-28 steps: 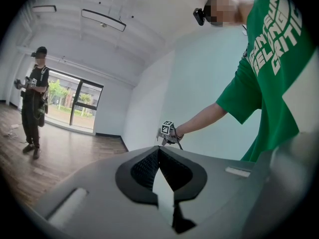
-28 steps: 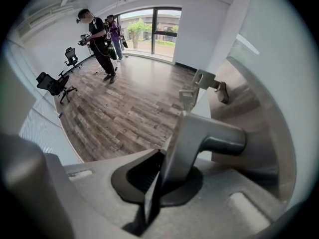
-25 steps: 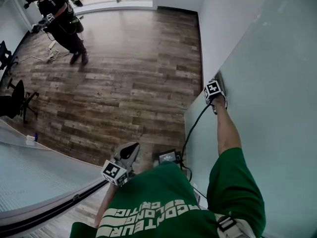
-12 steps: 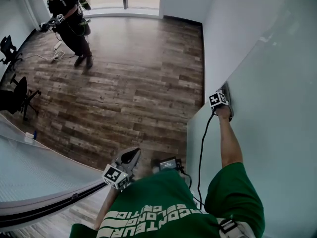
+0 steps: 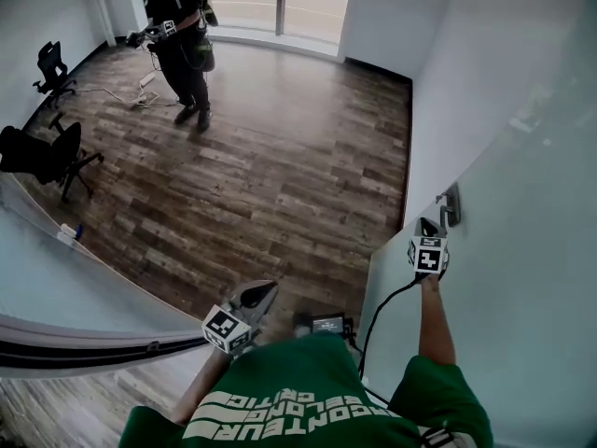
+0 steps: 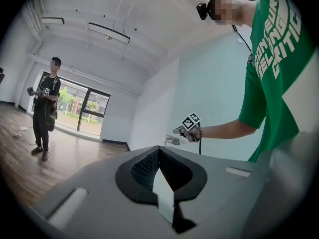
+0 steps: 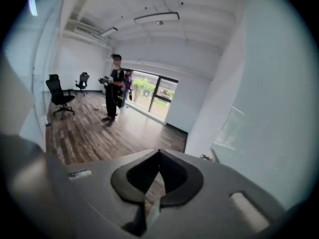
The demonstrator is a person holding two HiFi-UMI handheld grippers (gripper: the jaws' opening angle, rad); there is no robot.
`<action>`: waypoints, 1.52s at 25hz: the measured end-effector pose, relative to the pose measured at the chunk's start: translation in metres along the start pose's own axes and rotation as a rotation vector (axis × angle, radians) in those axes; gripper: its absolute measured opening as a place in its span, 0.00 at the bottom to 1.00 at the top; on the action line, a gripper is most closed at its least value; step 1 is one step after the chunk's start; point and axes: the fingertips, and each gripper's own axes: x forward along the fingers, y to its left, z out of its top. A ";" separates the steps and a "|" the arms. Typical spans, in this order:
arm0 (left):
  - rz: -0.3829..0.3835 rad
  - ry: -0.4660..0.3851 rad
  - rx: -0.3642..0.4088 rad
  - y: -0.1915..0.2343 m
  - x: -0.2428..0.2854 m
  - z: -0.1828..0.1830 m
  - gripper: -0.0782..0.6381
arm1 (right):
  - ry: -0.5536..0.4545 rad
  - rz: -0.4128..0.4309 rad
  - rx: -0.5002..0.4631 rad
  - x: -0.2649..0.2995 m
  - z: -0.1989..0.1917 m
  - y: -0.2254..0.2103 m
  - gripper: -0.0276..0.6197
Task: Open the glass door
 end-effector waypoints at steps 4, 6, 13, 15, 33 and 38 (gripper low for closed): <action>0.032 -0.020 0.007 0.004 -0.032 0.006 0.13 | -0.198 0.177 0.075 -0.059 0.028 0.079 0.03; 0.051 -0.027 0.008 0.005 -0.048 0.009 0.13 | -0.277 0.284 0.163 -0.089 0.039 0.117 0.03; 0.088 -0.057 0.016 0.003 -0.094 0.018 0.13 | -0.417 0.505 0.180 -0.169 0.055 0.225 0.03; 0.101 -0.063 0.016 0.000 -0.104 0.018 0.13 | -0.433 0.541 0.133 -0.186 0.054 0.247 0.03; 0.145 -0.107 0.023 -0.093 -0.114 0.007 0.13 | -0.486 0.716 -0.003 -0.289 -0.003 0.278 0.03; 0.148 -0.106 0.014 -0.121 -0.112 -0.002 0.13 | -0.472 0.727 0.048 -0.308 -0.027 0.260 0.03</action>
